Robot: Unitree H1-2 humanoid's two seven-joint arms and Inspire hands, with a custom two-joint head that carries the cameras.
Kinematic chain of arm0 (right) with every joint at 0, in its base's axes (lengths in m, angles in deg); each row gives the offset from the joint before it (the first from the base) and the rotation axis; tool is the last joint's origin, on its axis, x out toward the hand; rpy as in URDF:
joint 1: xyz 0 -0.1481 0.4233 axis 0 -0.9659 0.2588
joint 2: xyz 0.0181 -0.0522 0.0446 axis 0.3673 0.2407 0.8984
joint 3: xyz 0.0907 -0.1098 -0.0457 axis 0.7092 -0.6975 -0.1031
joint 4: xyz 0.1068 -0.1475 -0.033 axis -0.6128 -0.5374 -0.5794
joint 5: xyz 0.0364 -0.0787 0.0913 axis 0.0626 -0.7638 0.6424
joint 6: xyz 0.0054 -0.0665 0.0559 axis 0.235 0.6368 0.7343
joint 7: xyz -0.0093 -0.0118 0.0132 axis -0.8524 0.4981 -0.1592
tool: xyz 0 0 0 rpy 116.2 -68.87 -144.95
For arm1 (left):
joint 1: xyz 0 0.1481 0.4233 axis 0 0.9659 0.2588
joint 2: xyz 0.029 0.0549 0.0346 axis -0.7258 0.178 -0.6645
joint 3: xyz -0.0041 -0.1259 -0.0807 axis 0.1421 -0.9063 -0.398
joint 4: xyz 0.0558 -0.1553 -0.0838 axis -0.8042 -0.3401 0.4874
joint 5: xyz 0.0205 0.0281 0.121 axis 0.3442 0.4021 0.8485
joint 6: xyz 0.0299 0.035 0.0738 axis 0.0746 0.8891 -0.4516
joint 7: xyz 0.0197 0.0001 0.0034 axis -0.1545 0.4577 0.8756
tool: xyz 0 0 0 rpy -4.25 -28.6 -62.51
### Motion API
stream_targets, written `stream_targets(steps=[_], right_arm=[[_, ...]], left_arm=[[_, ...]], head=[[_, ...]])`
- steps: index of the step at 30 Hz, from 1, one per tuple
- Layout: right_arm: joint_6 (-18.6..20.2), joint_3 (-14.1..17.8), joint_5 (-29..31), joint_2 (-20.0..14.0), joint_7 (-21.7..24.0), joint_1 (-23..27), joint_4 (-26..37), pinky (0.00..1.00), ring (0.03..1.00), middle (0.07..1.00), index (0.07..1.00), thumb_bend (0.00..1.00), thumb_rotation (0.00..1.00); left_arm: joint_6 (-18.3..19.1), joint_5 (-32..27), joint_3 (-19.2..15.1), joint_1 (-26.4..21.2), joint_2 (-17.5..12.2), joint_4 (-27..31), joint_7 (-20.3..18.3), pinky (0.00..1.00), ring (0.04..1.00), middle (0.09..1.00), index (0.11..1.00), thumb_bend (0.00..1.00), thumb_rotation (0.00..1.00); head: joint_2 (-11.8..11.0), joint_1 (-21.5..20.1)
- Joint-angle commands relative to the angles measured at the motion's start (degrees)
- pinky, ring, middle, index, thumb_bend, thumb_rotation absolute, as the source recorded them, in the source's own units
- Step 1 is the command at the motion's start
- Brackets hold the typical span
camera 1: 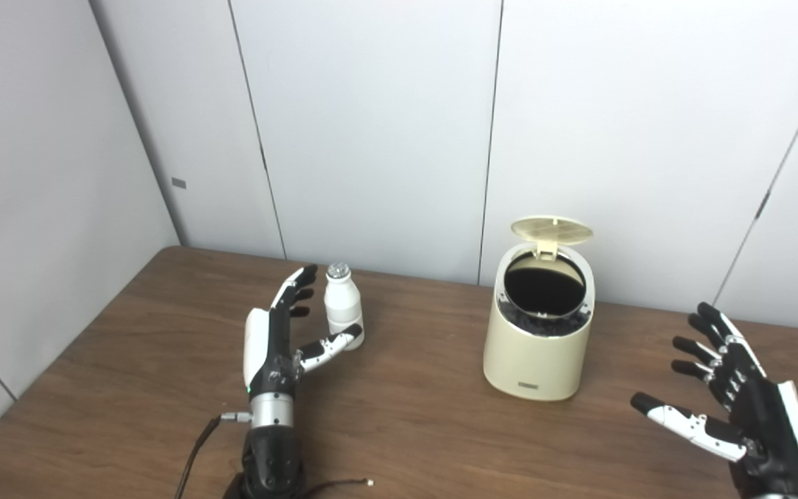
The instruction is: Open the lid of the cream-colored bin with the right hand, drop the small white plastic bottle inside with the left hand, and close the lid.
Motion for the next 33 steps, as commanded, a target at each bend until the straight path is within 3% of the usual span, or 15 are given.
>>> stream_targets(steps=[1,28,31,33], right_arm=[[-0.8,-0.1,-0.1,0.0,0.0,1.2,2.4,0.72,0.811,0.890,0.892,0.64,0.00],[-0.6,-1.1,-0.4,-0.3,0.7,0.5,3.2,0.70,0.785,0.894,0.900,0.65,0.11],[-0.8,-1.0,0.1,-0.1,0.8,0.4,3.2,0.70,0.780,0.893,0.898,0.67,0.13],[-0.8,-1.0,0.2,-0.1,0.8,0.4,3.2,0.70,0.780,0.891,0.897,0.67,0.13]], left_arm=[[-1.7,-0.4,0.4,-2.6,-0.8,0.2,0.1,0.66,0.765,0.830,0.843,0.74,0.05],[-5.1,-2.0,1.7,-4.7,-1.0,-8.6,2.3,0.67,0.743,0.787,0.801,0.71,0.03],[-6.1,-2.7,1.6,-5.1,-0.7,-9.8,2.4,0.63,0.718,0.775,0.787,0.70,0.01],[-7.6,-3.2,1.4,-5.6,-0.5,-11.1,2.7,0.54,0.637,0.721,0.737,0.69,0.00]], head=[[0.1,-0.1],[0.9,-1.6],[0.9,-1.7],[0.9,-1.7]])
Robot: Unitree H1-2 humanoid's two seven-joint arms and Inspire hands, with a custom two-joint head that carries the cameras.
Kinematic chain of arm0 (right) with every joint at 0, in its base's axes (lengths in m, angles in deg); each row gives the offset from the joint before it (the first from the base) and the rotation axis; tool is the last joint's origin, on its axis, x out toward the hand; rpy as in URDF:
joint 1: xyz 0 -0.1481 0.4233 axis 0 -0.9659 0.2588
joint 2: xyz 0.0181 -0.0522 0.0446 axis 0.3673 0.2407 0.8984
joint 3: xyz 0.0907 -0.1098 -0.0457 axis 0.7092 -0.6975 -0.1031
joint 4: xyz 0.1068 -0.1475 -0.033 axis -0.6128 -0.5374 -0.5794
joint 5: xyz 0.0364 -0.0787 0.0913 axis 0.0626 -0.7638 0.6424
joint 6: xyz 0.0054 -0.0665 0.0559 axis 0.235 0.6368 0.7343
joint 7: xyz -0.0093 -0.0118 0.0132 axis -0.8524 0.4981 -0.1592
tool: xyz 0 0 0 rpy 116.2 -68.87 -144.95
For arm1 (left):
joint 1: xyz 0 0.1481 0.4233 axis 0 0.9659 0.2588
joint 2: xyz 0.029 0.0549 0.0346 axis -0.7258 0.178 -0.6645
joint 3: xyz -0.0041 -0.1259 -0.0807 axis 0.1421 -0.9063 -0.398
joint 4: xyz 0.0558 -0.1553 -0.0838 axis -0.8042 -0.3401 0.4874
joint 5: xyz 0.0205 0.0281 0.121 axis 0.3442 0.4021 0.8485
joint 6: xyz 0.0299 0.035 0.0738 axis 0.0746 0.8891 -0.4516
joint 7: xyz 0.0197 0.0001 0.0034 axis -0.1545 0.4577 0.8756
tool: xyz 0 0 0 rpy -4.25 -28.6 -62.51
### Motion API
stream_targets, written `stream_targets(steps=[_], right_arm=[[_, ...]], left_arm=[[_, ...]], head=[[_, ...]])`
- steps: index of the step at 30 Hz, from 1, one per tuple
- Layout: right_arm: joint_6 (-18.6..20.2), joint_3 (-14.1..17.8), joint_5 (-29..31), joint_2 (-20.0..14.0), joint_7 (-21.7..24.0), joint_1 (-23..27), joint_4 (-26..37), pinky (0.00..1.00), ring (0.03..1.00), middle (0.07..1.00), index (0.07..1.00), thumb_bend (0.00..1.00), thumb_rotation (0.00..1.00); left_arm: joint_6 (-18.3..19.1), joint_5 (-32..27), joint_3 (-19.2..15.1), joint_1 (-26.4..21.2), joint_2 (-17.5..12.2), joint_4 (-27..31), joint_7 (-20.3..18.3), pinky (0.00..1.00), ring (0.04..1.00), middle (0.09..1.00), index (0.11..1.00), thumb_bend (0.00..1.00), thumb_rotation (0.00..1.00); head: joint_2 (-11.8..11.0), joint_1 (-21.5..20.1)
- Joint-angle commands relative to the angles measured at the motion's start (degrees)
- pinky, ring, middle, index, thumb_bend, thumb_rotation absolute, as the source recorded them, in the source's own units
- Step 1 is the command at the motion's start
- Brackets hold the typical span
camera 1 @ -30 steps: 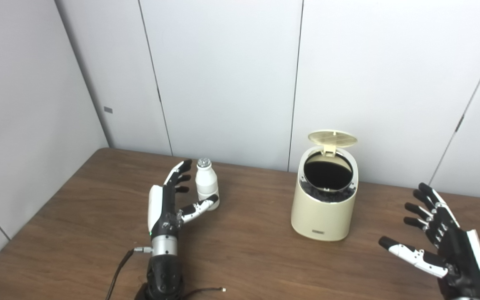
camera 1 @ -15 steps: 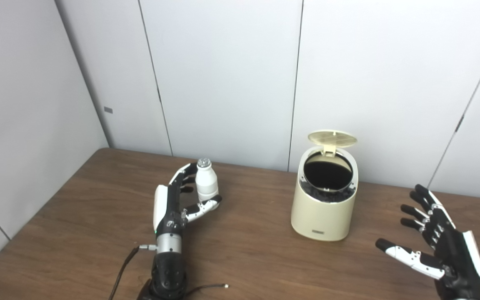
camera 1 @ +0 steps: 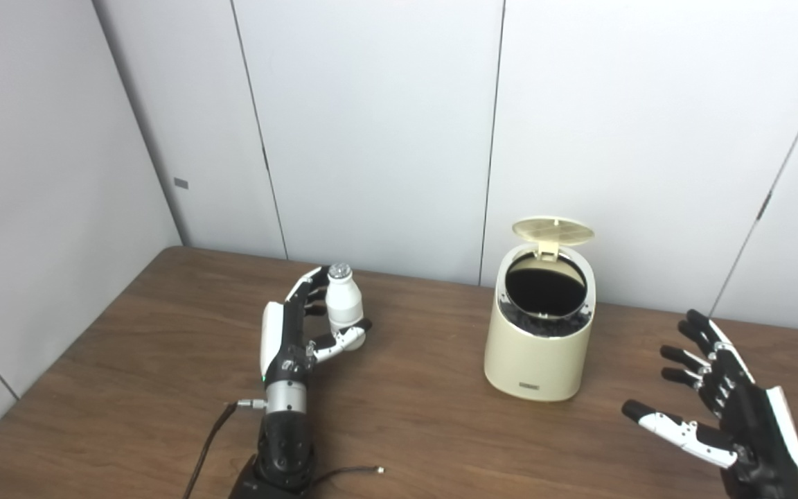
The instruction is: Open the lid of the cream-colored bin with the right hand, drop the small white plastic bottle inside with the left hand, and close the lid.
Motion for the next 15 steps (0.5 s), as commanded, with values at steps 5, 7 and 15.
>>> stream_targets(steps=[5,7,15], right_arm=[[-1.5,0.1,0.3,-0.3,0.3,1.3,2.2,0.71,0.783,0.895,0.901,0.67,0.13],[-1.6,0.1,0.3,-0.3,0.3,1.2,2.2,0.71,0.779,0.894,0.901,0.67,0.14],[-1.8,0.1,0.4,-0.2,0.3,1.5,1.3,0.70,0.774,0.892,0.897,0.68,0.13]], left_arm=[[-4.1,0.4,0.4,-1.6,0.2,-3.3,3.1,0.37,0.431,0.486,0.550,0.51,0.00],[-4.0,0.5,0.6,-1.7,0.1,-3.3,2.9,0.33,0.421,0.482,0.527,0.50,0.00],[-4.5,1.0,1.4,-1.8,-0.4,-3.7,2.8,0.35,0.444,0.499,0.486,0.50,0.00]], head=[[0.2,0.0],[0.3,0.0],[0.2,-0.1]])
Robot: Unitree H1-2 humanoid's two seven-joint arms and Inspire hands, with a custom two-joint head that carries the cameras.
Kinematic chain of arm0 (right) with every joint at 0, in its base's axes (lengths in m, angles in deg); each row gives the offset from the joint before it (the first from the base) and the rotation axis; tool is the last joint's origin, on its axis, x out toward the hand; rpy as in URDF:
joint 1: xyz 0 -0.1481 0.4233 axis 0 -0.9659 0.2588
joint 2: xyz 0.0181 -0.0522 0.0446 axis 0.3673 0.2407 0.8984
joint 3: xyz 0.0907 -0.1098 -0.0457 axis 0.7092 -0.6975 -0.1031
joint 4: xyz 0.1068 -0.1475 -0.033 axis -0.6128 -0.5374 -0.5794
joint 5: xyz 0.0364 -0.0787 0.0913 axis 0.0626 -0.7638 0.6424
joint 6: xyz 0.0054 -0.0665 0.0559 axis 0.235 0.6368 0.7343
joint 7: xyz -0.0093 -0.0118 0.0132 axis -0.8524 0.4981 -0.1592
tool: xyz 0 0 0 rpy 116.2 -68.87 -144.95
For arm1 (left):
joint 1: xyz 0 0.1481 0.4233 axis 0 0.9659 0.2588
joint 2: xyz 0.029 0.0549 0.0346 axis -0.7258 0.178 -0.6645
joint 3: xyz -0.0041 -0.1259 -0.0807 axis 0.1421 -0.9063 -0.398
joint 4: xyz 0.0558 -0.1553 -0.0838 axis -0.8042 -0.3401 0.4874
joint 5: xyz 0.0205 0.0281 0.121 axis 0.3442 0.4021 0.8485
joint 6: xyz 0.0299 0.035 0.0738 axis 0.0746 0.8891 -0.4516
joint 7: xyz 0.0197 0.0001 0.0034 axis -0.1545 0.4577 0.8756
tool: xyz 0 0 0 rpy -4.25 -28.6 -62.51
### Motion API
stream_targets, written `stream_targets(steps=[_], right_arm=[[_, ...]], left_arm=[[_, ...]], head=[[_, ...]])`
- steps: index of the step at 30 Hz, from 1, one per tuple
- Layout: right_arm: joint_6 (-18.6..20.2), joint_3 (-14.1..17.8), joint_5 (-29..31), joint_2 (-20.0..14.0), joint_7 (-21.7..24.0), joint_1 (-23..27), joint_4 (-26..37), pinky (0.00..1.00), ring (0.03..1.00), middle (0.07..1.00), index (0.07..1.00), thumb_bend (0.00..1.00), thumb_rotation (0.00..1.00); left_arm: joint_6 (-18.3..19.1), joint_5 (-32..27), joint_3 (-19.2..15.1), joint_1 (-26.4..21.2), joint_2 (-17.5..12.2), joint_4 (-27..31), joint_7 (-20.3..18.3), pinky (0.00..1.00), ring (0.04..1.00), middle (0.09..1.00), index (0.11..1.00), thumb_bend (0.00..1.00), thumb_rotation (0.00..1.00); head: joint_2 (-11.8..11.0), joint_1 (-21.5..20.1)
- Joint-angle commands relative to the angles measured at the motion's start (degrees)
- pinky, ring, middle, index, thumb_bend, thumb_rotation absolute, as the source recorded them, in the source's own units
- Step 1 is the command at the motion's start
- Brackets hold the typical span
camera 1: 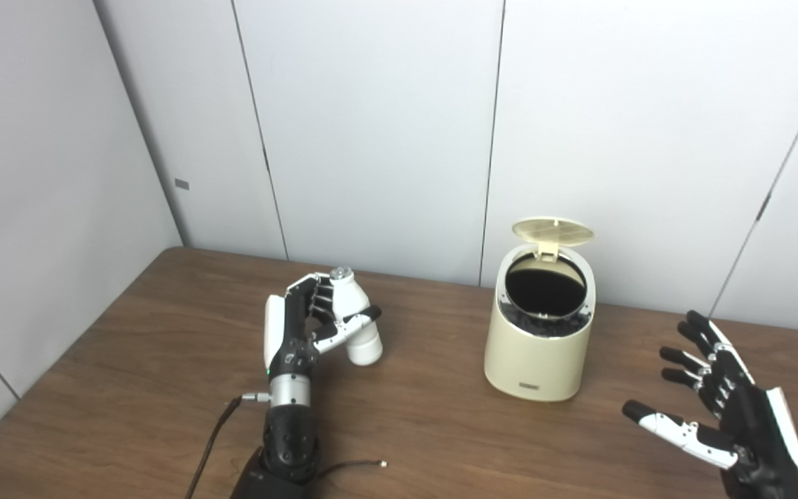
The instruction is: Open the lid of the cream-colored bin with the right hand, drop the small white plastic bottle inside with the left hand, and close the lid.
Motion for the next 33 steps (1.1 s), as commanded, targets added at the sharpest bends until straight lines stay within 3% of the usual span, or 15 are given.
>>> stream_targets(steps=[1,9,14,19,26,33], right_arm=[[-1.9,0.1,0.3,-0.2,0.1,1.7,1.1,0.70,0.773,0.892,0.897,0.68,0.12],[-4.8,-0.5,0.0,0.3,-0.3,2.0,-2.0,0.69,0.767,0.898,0.896,0.67,0.11],[-7.1,-0.4,0.8,1.1,-0.7,2.4,-5.0,0.72,0.778,0.903,0.886,0.71,0.12],[-9.1,-0.9,-1.0,1.6,-1.9,2.7,-7.6,0.72,0.773,0.898,0.878,0.74,0.16],[-11.0,-1.4,-1.7,2.5,-2.8,3.1,-9.9,0.74,0.791,0.890,0.869,0.74,0.15],[-12.2,-1.6,-2.7,3.1,-3.9,3.3,-11.7,0.73,0.774,0.885,0.866,0.74,0.16]], left_arm=[[-1.8,0.6,0.5,-0.4,-0.2,-1.2,1.2,0.35,0.445,0.499,0.485,0.50,0.00],[-3.2,-0.7,0.4,-0.6,-0.5,-0.7,0.1,0.35,0.440,0.495,0.492,0.50,0.00],[-4.3,-0.3,1.4,-0.6,0.0,4.3,-0.8,0.35,0.435,0.493,0.496,0.50,0.00],[-6.5,-3.7,1.7,-1.9,1.3,9.4,-2.9,0.37,0.441,0.494,0.491,0.50,0.00],[-3.0,-3.6,2.8,-5.5,3.5,17.0,-5.2,0.38,0.454,0.503,0.478,0.50,0.00],[-2.3,-3.6,3.6,-9.4,5.1,20.0,-7.5,0.39,0.459,0.506,0.475,0.50,0.00]], head=[[0.0,0.0],[-1.2,-2.3],[-2.3,-5.6],[-3.5,-8.1],[-5.1,-10.6],[-6.0,-12.1]])
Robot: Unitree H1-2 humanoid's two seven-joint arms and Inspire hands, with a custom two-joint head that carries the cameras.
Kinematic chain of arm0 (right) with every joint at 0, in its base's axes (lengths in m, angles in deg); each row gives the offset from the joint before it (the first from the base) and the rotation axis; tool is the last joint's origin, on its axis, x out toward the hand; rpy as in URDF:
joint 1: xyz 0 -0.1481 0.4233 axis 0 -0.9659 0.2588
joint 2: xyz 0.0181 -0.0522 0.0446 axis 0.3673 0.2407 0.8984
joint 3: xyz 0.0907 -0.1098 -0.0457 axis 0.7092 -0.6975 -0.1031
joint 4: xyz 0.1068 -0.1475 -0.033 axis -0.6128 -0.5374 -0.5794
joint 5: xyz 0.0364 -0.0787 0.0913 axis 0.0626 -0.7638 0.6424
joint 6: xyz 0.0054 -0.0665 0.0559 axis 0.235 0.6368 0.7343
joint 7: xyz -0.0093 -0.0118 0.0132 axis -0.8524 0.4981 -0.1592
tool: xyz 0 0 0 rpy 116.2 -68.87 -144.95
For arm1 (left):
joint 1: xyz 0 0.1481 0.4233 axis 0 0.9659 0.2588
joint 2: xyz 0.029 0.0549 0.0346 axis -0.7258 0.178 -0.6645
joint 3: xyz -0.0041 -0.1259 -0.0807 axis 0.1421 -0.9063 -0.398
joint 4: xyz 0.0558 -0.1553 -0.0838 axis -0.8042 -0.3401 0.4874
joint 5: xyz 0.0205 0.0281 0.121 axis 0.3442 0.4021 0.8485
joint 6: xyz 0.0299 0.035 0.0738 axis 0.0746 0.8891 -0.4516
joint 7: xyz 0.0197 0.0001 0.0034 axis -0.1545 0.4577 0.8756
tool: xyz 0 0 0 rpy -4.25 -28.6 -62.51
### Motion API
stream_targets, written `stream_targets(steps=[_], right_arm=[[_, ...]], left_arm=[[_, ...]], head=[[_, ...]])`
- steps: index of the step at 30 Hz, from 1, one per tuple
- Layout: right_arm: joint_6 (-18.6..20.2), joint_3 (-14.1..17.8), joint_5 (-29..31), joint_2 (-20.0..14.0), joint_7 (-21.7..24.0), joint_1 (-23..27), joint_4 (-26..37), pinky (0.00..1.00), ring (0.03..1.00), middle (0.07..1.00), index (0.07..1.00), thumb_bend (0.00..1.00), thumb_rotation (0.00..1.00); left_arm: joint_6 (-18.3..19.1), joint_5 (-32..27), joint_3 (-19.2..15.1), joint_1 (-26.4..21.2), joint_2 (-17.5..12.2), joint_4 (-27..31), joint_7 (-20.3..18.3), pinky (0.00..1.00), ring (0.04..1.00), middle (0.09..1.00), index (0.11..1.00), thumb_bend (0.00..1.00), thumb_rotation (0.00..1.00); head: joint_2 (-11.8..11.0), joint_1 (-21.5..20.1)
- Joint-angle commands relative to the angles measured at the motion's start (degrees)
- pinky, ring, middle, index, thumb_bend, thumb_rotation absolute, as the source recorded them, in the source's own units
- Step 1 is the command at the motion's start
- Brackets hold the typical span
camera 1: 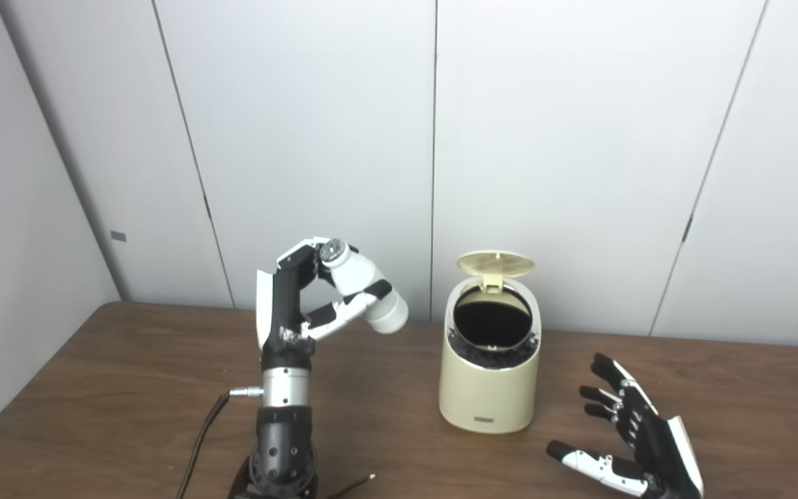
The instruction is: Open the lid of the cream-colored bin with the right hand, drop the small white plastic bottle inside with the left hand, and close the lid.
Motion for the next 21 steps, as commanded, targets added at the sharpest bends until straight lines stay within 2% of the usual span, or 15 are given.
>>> stream_targets(steps=[1,9,17,21], right_arm=[[-2.8,-0.1,-0.4,0.6,-1.0,2.0,0.8,0.72,0.771,0.885,0.865,0.75,0.16],[-2.6,-0.6,-1.7,1.4,-1.9,1.9,1.2,0.70,0.763,0.878,0.870,0.74,0.17],[-2.5,-0.6,-2.0,2.0,-2.4,1.8,1.7,0.70,0.763,0.883,0.874,0.73,0.15],[-2.7,-0.8,-2.4,2.1,-2.6,1.8,1.8,0.66,0.763,0.882,0.874,0.73,0.16]], left_arm=[[0.0,1.0,0.2,-3.6,0.0,2.5,-0.2,0.39,0.457,0.504,0.477,0.50,0.00],[1.9,1.7,1.6,-7.1,2.6,4.9,-1.0,0.38,0.457,0.498,0.478,0.50,0.00],[3.0,0.8,2.9,-7.8,5.5,5.2,-2.2,0.37,0.449,0.494,0.487,0.50,0.00],[3.4,-0.3,3.1,-7.7,7.1,5.0,-2.8,0.36,0.449,0.493,0.485,0.50,0.00]], head=[[-0.1,-0.2],[-0.3,-1.7],[0.2,-2.7],[0.3,-3.1]])
